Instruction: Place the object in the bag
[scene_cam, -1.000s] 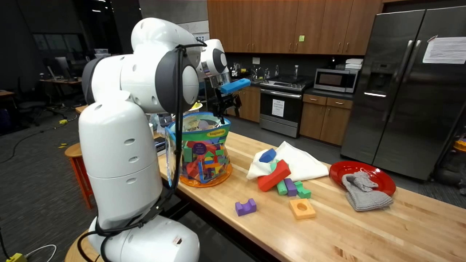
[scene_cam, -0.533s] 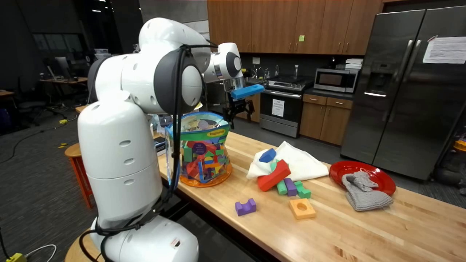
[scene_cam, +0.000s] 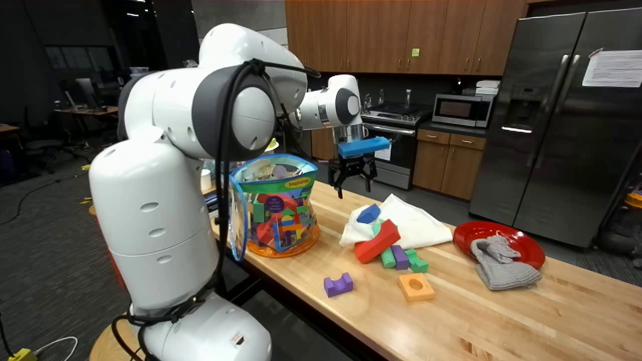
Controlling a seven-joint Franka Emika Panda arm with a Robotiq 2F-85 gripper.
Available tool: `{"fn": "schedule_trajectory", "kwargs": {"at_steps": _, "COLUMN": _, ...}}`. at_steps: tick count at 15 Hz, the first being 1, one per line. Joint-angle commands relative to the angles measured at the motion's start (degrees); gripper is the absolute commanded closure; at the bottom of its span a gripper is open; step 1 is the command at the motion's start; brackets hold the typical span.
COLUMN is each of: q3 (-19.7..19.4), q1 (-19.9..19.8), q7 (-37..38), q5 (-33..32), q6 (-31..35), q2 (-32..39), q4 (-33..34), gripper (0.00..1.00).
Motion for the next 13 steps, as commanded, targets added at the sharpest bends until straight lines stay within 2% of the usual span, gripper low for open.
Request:
{"fn": "schedule_trajectory", "kwargs": {"at_steps": 1, "q3": -2.86, "q1": -2.32, "q7": 2.84, "q5": -0.20, "q6": 4.77, "q2": -7.08, "q4": -9.55, "gripper": 0.00}}
{"fn": "schedule_trajectory", "kwargs": {"at_steps": 5, "q3": -6.38, "q1": -4.89, "q7": 6.44, "q5": -3.18, "q6": 9.27, "q2": -13.27, "q4": -19.18, "gripper": 0.00}}
{"fn": "schedule_trajectory", "kwargs": {"at_steps": 6, "q3": -5.77, "q1": -3.57, "q7": 4.47, "q5": -1.51, "q6": 6.14, "q2": -7.90, "q4": -12.67, "gripper": 0.00}}
{"fn": "schedule_trajectory", "kwargs": {"at_steps": 13, "q3": -5.80, "q1": -3.13, "q7": 4.57, "q5": -1.69, "q6": 6.53, "q2": -8.15, "q4": -13.58, "gripper": 0.00}}
